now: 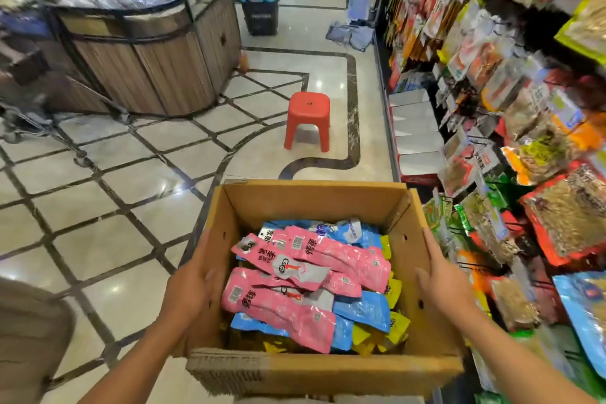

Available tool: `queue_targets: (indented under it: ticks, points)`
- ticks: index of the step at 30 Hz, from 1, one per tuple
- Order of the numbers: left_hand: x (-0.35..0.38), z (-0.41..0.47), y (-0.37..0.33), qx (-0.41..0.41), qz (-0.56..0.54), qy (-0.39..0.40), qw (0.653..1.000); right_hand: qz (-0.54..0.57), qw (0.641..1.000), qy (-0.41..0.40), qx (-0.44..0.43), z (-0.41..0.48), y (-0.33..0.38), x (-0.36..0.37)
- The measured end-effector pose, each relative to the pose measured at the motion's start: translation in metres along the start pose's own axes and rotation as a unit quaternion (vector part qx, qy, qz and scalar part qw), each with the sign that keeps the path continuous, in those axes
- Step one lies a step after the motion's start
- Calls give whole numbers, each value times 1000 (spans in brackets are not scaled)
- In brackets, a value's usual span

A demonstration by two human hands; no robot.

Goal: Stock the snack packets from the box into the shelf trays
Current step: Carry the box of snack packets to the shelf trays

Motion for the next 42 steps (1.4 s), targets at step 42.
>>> queue_targets:
  ticks: [42]
  points:
    - [9,892,-318,-13,-56,11,998,13,1000,14,13,929,140,-68]
Point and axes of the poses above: each hand's wrist, its own z-axis towards the middle knuckle, its own x-axis out of the palm, y = z × x, the point moved 9 cm from there along z, towards the middle knuckle, and after that the axes turned 2 degrees about z, right-handed, at the moved point
